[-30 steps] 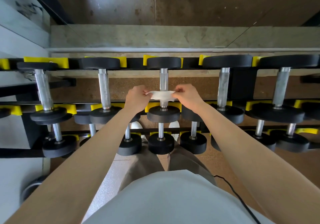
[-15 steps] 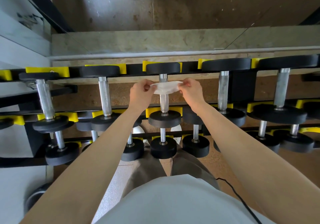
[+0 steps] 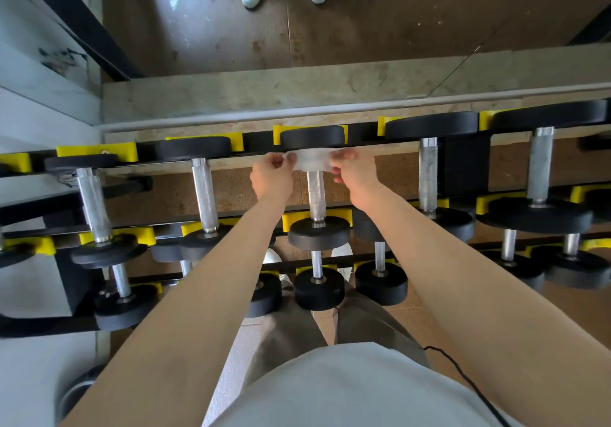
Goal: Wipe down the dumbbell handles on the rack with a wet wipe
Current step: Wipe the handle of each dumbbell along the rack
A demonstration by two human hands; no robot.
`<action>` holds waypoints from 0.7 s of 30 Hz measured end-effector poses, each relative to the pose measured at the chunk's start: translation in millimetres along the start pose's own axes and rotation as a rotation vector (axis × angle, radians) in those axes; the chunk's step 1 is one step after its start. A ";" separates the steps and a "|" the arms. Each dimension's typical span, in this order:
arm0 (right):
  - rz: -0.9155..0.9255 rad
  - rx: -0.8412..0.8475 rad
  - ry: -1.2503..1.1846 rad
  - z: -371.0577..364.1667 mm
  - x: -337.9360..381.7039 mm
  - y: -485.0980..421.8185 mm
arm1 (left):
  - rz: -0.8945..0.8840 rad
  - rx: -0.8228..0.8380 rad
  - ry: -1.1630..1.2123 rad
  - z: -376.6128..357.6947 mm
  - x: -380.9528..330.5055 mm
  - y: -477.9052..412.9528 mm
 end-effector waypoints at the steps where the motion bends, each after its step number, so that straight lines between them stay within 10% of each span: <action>1: 0.016 0.050 -0.002 -7.3 2.6 2.5 | 0.045 -0.026 0.005 4.5 5.0 -3.1; 14: 0.024 -0.399 0.048 79.0 -15.1 11.6 | 0.011 0.144 0.190 -4.4 14.6 -10.1; 21: 0.044 -0.037 -0.186 26.7 -12.7 8.1 | 0.224 0.341 0.361 -33.1 24.1 -12.1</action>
Point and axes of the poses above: each hand's wrist, its own y-axis away from the middle knuckle, its own z-axis out of the back of the hand, x = y × z, the point moved 7 cm from there along -y, towards the middle knuckle, and after that the axes turned 11 degrees about x, right-handed, at the moved point
